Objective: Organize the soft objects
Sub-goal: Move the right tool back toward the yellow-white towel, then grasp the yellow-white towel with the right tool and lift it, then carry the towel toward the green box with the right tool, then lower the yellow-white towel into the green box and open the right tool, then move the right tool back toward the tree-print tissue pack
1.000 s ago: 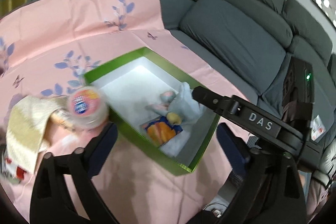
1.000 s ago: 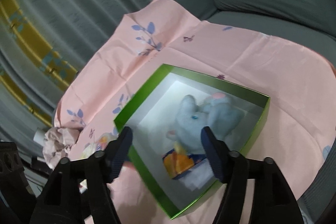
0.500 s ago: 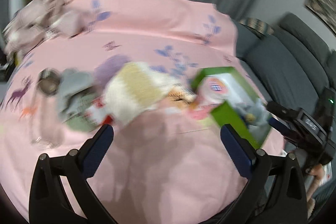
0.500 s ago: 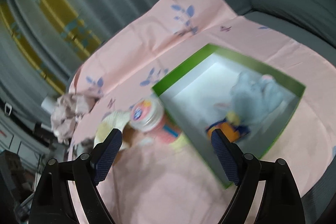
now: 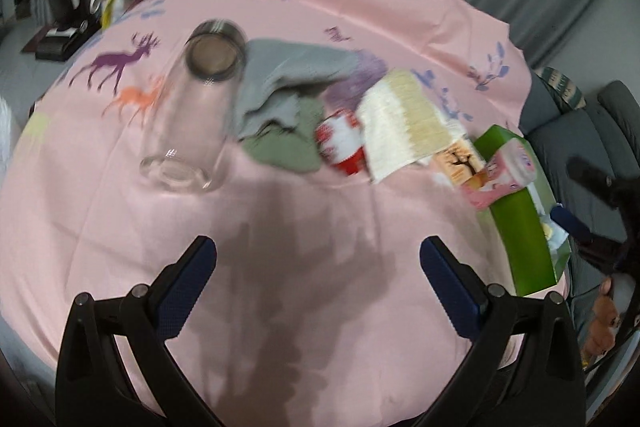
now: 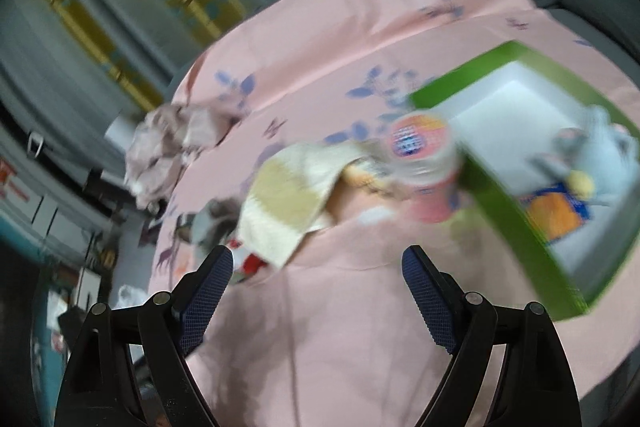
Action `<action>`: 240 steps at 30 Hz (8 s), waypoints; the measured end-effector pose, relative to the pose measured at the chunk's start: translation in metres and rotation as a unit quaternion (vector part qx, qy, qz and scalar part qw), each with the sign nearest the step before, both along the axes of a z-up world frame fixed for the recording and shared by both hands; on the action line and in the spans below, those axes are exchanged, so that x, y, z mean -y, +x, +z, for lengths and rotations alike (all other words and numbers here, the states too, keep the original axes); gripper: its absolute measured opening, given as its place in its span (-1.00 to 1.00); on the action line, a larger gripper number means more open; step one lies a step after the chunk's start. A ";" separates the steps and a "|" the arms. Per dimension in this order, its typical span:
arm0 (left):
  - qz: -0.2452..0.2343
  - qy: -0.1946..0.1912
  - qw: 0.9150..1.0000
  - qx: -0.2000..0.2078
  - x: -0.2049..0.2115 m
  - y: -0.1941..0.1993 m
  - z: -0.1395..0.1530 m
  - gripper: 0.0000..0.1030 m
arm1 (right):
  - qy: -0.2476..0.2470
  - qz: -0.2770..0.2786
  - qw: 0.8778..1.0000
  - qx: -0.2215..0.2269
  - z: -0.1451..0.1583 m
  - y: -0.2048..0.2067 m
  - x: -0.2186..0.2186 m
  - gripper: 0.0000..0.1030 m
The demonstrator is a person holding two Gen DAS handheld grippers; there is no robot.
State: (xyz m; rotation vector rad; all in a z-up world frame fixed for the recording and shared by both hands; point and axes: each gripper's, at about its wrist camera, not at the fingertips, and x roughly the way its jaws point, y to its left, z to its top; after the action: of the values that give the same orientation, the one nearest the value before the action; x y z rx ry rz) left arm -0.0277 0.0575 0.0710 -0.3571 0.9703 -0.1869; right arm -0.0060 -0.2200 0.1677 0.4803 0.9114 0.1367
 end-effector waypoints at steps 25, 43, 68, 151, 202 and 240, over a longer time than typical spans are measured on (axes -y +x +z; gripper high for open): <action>0.001 -0.028 0.998 -0.048 -0.020 0.009 -0.034 0.97 | -0.129 0.074 0.981 -0.128 -0.110 0.158 -0.078 -0.52; 0.049 -0.055 0.997 -0.026 -0.042 -0.005 -0.017 0.97 | 0.039 0.191 0.980 -0.047 -0.015 0.005 -0.060 -0.58; -0.076 -0.030 0.995 -0.048 0.047 0.030 -0.044 0.30 | 0.090 0.090 0.974 -0.188 -0.108 0.038 -0.038 0.19; -0.228 0.026 0.961 0.152 0.170 -0.012 0.093 -0.64 | 0.089 0.037 0.989 0.108 0.015 -0.044 0.039 -0.14; -0.343 0.050 0.934 0.090 0.373 0.102 0.032 -0.55 | 0.094 -0.241 0.963 0.073 -0.044 0.010 0.228 -0.32; -0.245 0.015 0.965 0.087 0.234 0.052 0.074 0.62 | 0.089 -0.205 0.971 0.088 -0.022 -0.014 0.197 0.51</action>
State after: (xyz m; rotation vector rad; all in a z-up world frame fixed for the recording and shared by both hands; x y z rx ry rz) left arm 0.0248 -0.1769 0.1447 -0.0644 0.8729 -0.6440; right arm -0.0198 -0.4166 0.1453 0.8013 0.6132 -0.1161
